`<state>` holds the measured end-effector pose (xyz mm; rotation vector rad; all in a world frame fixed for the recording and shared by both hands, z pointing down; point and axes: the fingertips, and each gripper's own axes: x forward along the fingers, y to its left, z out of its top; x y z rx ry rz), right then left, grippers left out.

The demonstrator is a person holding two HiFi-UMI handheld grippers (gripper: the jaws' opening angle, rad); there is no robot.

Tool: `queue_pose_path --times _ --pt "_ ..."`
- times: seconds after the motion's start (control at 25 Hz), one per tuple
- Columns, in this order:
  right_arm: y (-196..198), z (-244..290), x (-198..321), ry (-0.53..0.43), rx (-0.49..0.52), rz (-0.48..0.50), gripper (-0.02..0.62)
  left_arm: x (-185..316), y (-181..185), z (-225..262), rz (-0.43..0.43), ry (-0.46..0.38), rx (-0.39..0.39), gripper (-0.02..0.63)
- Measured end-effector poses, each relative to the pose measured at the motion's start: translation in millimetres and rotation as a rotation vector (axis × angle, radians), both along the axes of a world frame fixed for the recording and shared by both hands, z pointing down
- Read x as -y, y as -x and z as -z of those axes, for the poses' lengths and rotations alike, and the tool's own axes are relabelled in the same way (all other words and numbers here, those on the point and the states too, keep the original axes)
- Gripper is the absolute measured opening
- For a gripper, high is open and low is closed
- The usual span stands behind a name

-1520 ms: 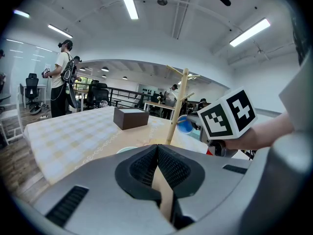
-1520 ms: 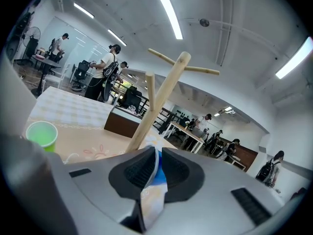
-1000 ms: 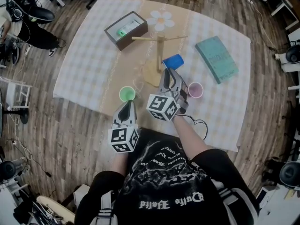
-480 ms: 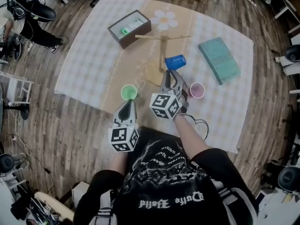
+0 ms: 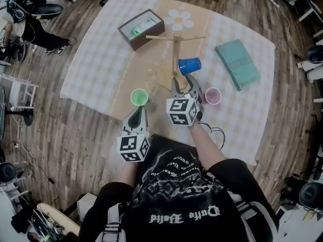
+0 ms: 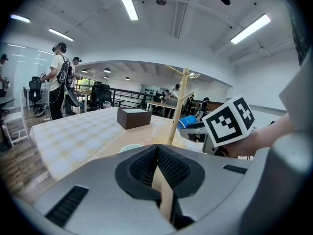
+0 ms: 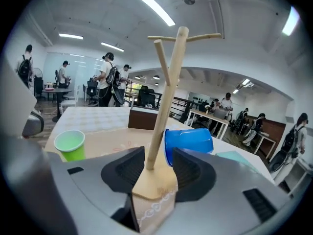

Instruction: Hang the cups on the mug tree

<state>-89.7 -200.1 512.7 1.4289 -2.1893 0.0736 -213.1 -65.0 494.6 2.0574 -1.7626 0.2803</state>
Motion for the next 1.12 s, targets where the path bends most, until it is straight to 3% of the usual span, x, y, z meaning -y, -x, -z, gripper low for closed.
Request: queue_pose_path --times 0.2,0.32,0.56,0.88,1.0,1.12 --pt "2 12 -16 0.059 0.136 0.067 0.195 1 0 -2 0.011 0.013 0.010 0.018" --pt "-6 22 -27 0.082 0.200 0.093 0.168 3 9 -5 0.059 0.037 0.021 0.018" --pt "-32 33 -42 0.079 0.205 0.082 0.013 10 35 -5 0.140 0.044 0.014 0.020" --pt "-49 24 -64 0.111 0.214 0.088 0.009 22 60 -20 0.179 0.154 -0.051 0.026" --pt "-54 10 -76 0.158 0.256 0.078 0.009 25 64 -31 0.185 0.216 -0.070 0.134" --pt "-60 -1 -83 0.201 0.291 0.055 0.009 26 65 -44 0.193 0.288 -0.085 0.161"
